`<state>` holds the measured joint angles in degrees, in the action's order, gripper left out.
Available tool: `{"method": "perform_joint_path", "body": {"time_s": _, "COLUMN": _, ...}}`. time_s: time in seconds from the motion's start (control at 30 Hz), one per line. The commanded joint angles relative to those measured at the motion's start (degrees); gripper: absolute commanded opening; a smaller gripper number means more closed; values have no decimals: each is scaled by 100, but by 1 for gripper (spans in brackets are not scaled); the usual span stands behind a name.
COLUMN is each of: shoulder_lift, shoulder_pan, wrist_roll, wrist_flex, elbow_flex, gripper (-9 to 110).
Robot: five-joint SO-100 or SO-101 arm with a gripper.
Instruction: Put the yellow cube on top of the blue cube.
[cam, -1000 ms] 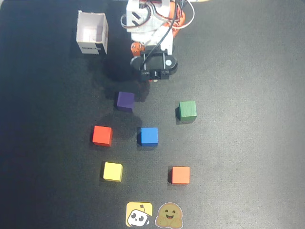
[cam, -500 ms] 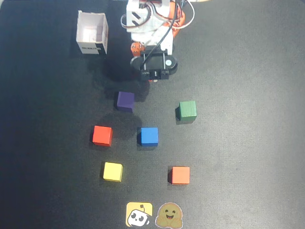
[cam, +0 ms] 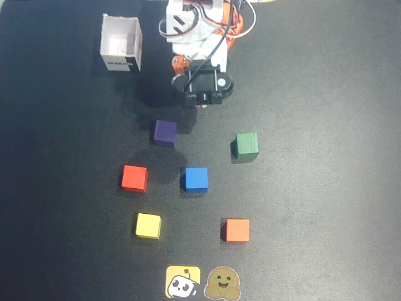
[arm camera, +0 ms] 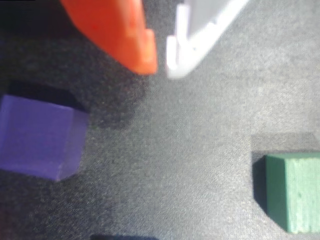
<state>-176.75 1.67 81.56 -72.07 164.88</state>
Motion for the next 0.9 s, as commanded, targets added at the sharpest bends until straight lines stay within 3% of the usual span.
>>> {"method": "perform_joint_path", "body": {"time_s": 0.0, "shoulder_lift": -44, "shoulder_pan": 0, "wrist_roll": -44, "wrist_flex": -18, "elbow_flex": -26, "gripper": 0}}
{"method": "perform_joint_path", "body": {"time_s": 0.87, "shoulder_lift": -44, "shoulder_pan": 0, "wrist_roll": -229, "wrist_flex": 44, "elbow_flex": -26, "gripper": 0}}
